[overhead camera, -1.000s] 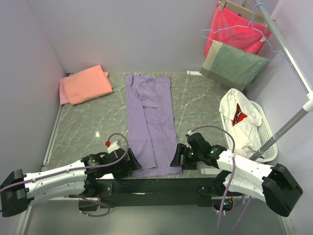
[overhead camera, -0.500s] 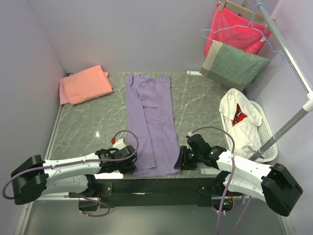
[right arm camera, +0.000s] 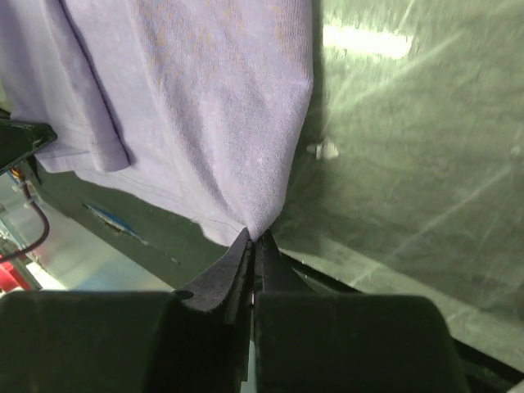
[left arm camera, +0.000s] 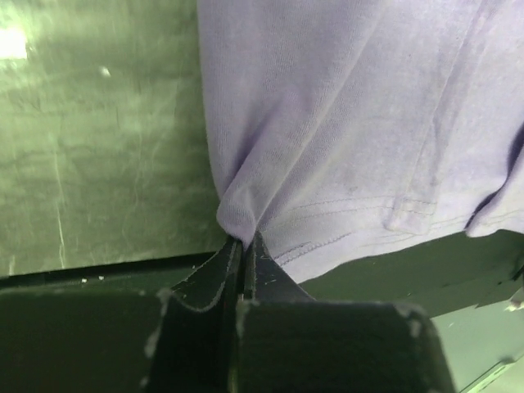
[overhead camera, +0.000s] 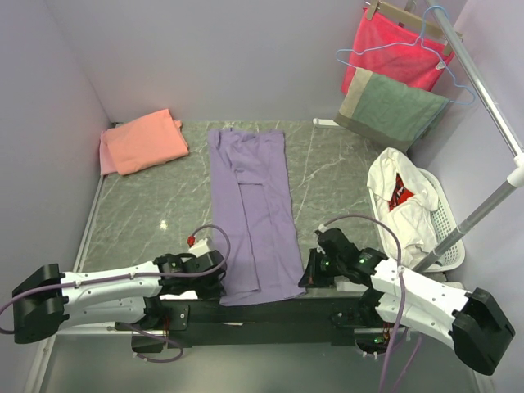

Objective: Fold and stack the t-shirts
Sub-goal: Grab the bottom of the folded rectangular tshirt with both arms, then fold the folded rectangular tshirt in 1/3 of the way

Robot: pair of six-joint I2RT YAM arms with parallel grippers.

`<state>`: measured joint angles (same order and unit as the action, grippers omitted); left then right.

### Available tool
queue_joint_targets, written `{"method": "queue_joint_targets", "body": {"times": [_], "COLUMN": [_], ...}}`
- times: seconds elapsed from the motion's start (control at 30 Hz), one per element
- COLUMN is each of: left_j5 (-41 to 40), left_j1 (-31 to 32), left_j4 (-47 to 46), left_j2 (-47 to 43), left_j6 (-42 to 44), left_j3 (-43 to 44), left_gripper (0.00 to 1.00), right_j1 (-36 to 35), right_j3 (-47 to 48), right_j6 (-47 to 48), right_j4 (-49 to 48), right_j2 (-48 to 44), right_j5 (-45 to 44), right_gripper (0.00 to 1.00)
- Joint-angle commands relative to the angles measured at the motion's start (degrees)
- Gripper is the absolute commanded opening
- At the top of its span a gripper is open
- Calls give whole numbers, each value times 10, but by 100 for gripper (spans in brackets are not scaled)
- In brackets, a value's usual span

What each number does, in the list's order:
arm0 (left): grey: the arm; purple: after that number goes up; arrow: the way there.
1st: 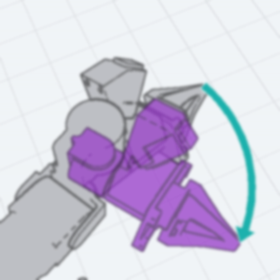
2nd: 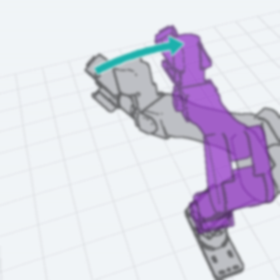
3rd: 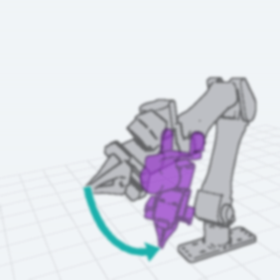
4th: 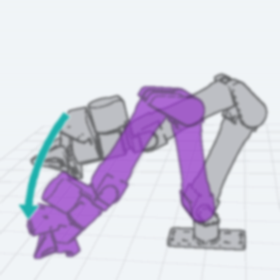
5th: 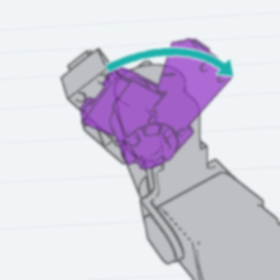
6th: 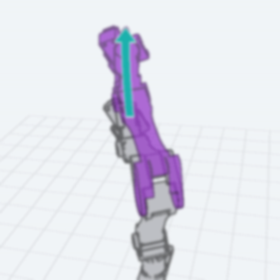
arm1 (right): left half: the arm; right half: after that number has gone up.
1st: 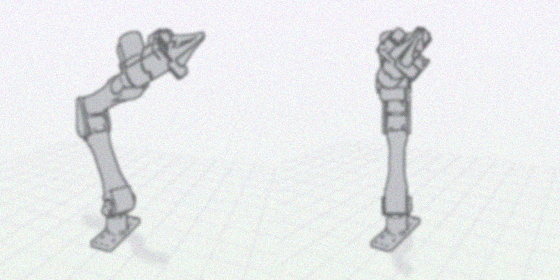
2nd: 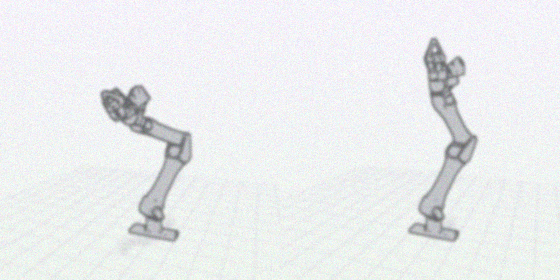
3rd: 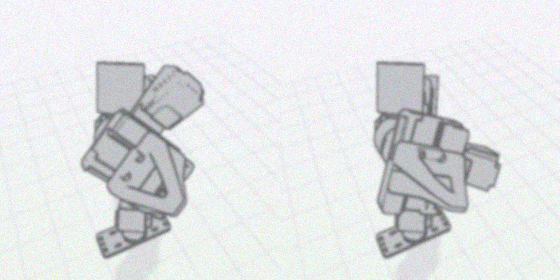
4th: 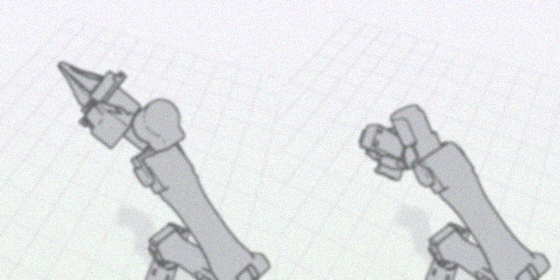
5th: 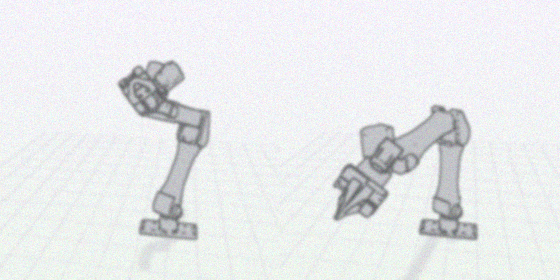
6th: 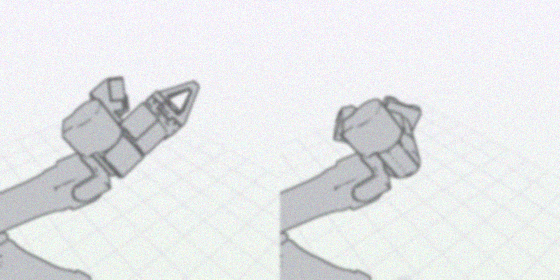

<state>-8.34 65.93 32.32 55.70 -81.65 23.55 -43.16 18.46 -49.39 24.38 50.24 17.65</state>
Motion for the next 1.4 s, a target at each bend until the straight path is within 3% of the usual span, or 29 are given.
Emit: {"method": "queue_joint_targets", "body": {"times": [0.0,0.13,0.37,0.57,0.87,1.37], "left_j5": [22,1,-104,-127,-109,-32], "left_j1": [17,17,7,-48,-205,-361], "left_j4": [24,44,96,80,-12,-130], "left_j2": [5,35,53,62,124,344], "left_j6": [-9,13,38,83,218,351], "left_j3": [11,64,154,180,223,330], "left_gripper": [1,1,2,1,1,1], "right_j1": [-6,-7,-7,-5,33,150], "right_j3": [11,34,116,196,320,537], "right_j6": [12,17,48,90,166,259], "right_j4": [27,9,-1,7,20,40], "right_j2": [-20,-16,26,106,242,496], "right_j5": [13,22,-8,-55,-86,-61], "right_gripper": [0,0,0,0,0,1]}}
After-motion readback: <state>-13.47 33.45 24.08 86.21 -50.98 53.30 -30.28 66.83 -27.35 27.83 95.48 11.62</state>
